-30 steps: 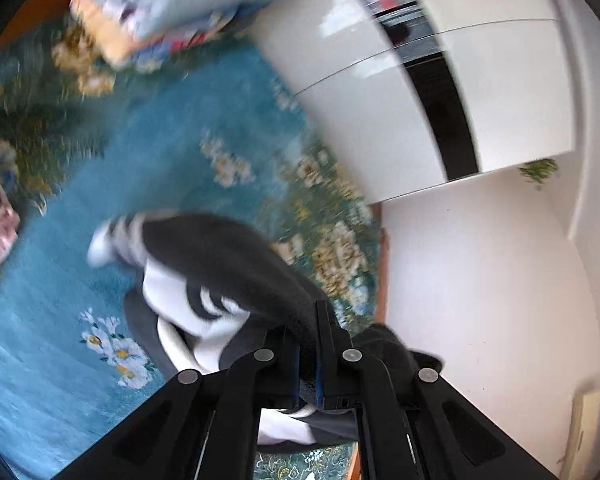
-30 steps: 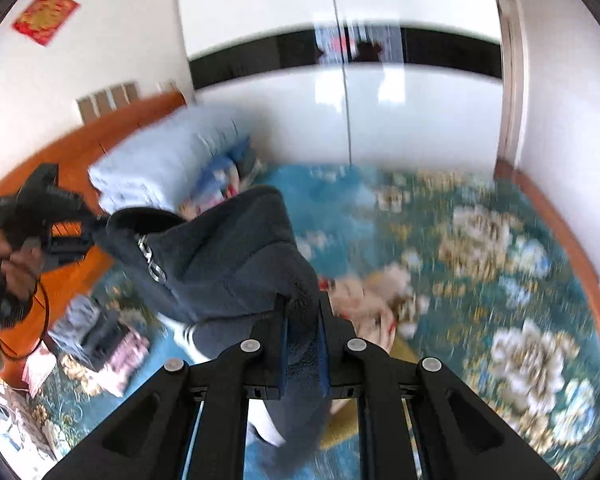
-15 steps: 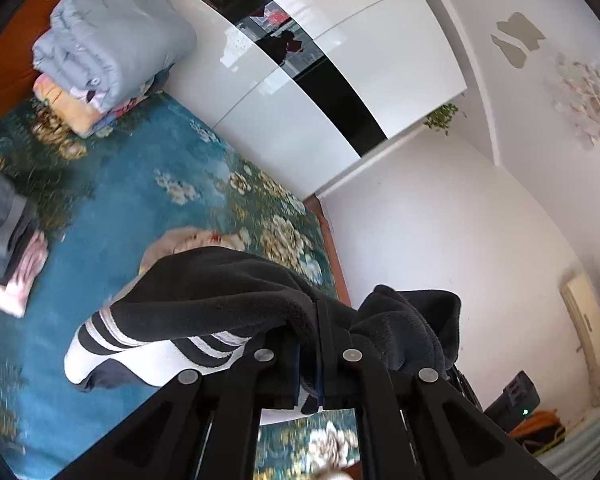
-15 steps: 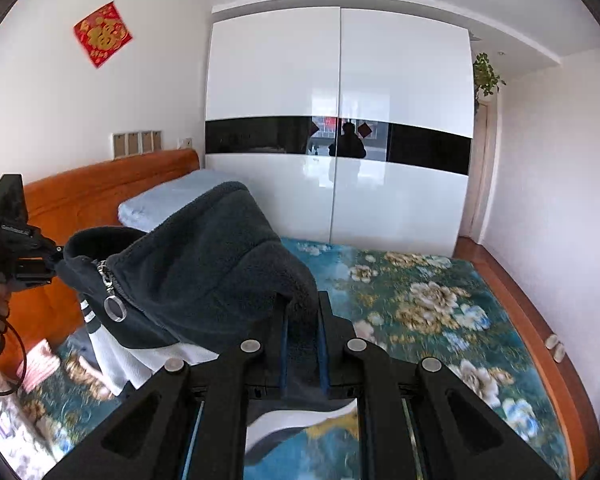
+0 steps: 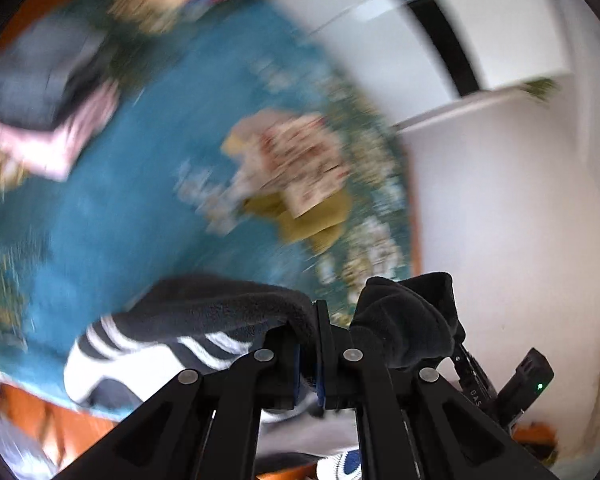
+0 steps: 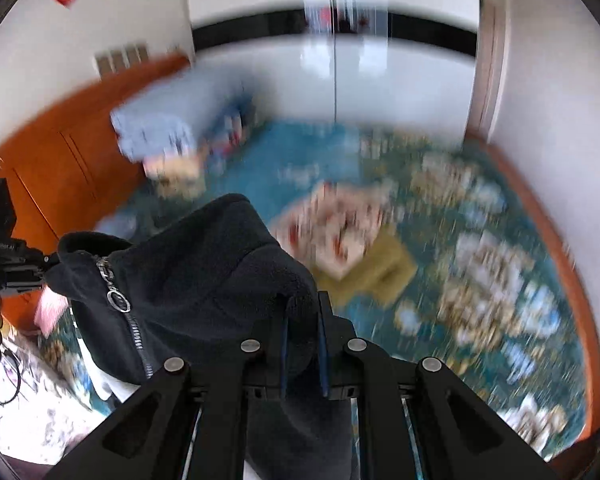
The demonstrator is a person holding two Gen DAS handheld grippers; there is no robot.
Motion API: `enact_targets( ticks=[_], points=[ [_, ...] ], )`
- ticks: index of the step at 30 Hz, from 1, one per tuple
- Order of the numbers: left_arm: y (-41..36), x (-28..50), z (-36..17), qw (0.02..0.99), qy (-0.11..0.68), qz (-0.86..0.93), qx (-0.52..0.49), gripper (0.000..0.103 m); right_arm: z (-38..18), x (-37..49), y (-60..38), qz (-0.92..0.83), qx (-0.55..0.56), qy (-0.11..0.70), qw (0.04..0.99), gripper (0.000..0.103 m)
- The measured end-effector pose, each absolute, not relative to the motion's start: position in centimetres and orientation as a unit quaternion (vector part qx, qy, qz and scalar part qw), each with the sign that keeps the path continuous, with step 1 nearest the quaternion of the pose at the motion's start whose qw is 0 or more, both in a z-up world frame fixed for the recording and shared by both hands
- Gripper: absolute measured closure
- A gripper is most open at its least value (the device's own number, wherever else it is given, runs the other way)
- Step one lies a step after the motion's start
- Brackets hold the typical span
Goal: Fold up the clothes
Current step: 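Lift the jacket up with both grippers, shaking it out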
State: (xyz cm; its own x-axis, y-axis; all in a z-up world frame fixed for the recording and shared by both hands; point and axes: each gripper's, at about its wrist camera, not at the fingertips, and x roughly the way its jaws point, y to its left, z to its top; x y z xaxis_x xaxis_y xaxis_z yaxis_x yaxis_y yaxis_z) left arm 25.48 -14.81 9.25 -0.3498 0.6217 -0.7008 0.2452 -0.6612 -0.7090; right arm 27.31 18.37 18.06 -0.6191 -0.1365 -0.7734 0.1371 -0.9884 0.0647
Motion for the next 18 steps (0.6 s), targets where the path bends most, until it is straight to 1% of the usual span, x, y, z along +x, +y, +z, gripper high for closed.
enact_targets(
  ticks=[1, 4, 6, 9, 12, 15, 18],
  points=[
    [-14.5, 25.1, 6.9, 0.114, -0.398, 0.709, -0.571, 0.098, 16.5, 26.7, 18.6, -0.891, 0.447, -0.004, 0.075, 0.091],
    [-13.5, 23.6, 0.8, 0.065, -0.409, 0.675, -0.611, 0.098, 9.4, 23.4, 19.6, -0.858, 0.509, -0.023, 0.071, 0.091],
    [-12.6, 21.8, -2.0, 0.042, -0.41, 0.661, -0.627, 0.098, 5.7, 21.4, 20.5, -0.839, 0.539, -0.033, 0.068, 0.091],
    [-11.0, 17.5, -4.4, 0.027, -0.416, 0.654, -0.632, 0.098, 1.0, 17.6, 22.1, -0.816, 0.573, -0.041, 0.061, 0.091],
    [-10.1, 12.7, -5.7, 0.016, -0.421, 0.648, -0.634, 0.098, -2.2, 13.5, 23.8, -0.802, 0.591, -0.06, 0.058, 0.091],
    [-9.6, 7.9, -8.2, 0.005, -0.429, 0.64, -0.638, 0.098, -5.5, 9.9, 24.4, -0.791, 0.606, -0.064, 0.059, 0.091],
    [-9.2, 4.2, -11.4, -0.01, -0.402, 0.651, -0.644, 0.097, -8.8, 6.3, 24.9, -0.779, 0.621, -0.068, 0.06, 0.091]
  ],
)
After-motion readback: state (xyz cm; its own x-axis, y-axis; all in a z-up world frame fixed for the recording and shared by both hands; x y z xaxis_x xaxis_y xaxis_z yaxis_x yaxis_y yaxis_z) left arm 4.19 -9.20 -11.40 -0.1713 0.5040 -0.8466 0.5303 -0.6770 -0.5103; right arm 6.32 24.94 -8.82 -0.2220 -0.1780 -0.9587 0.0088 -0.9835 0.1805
